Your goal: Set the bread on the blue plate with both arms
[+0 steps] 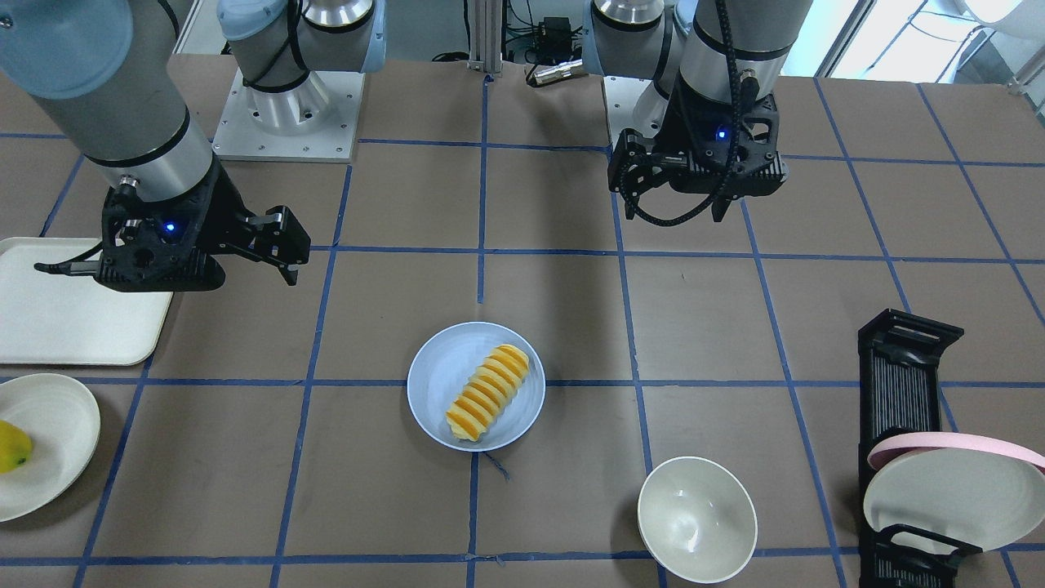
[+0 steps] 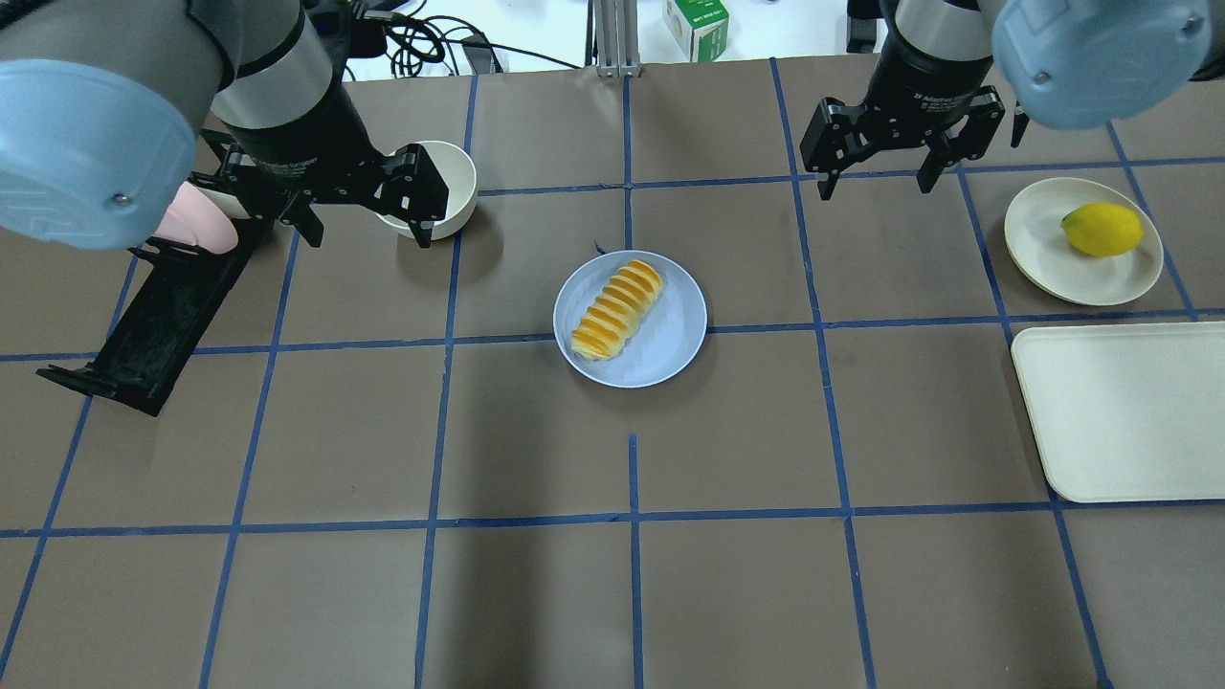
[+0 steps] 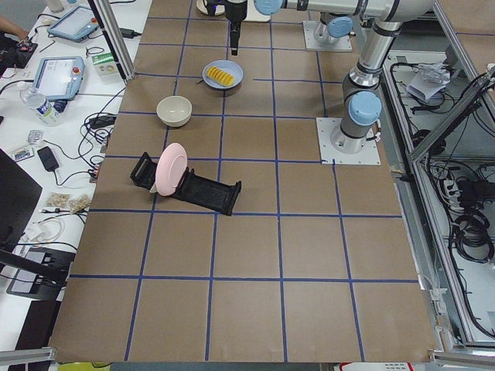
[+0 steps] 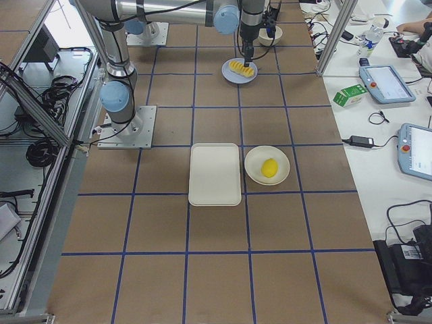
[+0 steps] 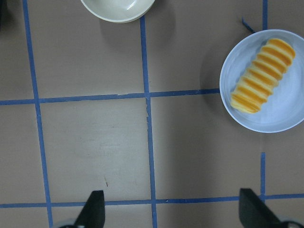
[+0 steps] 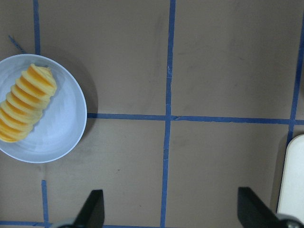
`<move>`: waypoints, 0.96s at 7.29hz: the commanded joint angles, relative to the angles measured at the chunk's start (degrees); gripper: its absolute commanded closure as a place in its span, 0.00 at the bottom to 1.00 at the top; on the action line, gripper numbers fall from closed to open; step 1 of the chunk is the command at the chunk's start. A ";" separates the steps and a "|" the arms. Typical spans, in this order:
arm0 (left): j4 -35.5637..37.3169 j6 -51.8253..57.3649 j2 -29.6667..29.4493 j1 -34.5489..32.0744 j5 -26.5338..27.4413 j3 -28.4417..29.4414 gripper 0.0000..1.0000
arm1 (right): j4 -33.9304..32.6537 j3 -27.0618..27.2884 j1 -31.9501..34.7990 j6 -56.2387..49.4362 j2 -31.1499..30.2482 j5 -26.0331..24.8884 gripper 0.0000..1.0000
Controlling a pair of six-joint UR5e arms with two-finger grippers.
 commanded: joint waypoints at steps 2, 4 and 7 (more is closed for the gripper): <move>0.00 0.00 -0.09 0.15 0.00 0.05 0.00 | 0.13 0.47 -0.12 -0.28 -0.87 0.15 0.00; 0.00 0.00 0.00 0.15 0.00 0.14 0.00 | 0.13 -0.15 -0.12 -0.19 -0.87 0.23 0.00; 0.00 0.00 0.00 0.15 0.00 0.14 0.00 | -0.04 -0.24 -0.04 -0.10 -0.96 0.15 0.00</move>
